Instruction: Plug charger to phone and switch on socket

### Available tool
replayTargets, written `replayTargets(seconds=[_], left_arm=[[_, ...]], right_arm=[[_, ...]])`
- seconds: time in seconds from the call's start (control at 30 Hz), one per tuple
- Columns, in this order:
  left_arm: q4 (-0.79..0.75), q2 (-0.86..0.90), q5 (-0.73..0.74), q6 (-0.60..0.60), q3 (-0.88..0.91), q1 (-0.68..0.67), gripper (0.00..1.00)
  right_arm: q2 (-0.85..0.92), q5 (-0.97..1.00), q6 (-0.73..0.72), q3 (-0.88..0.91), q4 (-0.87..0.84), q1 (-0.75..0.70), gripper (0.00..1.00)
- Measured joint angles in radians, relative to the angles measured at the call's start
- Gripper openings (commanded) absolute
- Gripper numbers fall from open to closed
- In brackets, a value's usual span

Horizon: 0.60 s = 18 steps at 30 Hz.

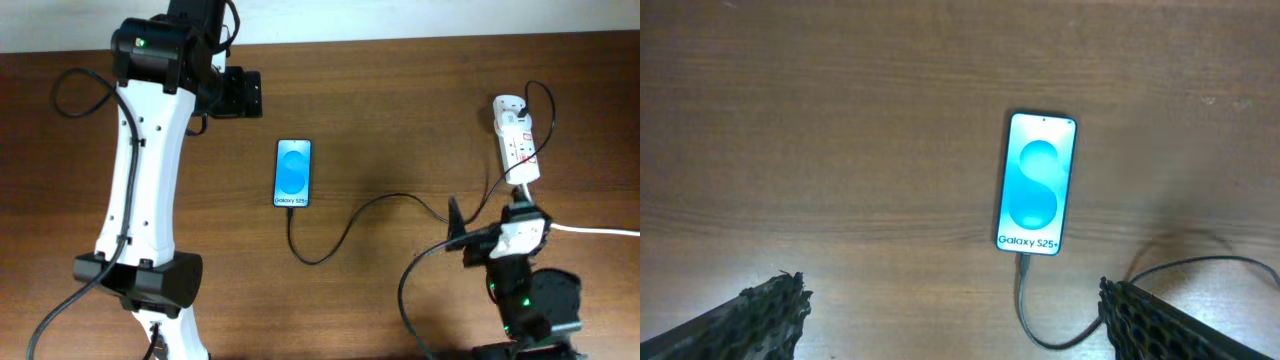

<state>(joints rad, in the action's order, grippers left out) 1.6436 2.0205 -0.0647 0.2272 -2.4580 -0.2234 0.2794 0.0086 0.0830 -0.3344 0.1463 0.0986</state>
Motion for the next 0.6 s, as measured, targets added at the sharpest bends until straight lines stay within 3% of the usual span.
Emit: replayTargets(seconds=[0.33,0.6], left_arm=[[-0.002,0.000,0.000,0.000,0.000,0.000,0.99],[-0.002,0.000,0.000,0.000,0.000,0.000,0.99]], right_arm=[[-0.245,-0.030,0.008,0.307,-0.117,0.019,0.98],[-0.265,-0.037,0.007,0.321,-0.070,0.019,0.98]])
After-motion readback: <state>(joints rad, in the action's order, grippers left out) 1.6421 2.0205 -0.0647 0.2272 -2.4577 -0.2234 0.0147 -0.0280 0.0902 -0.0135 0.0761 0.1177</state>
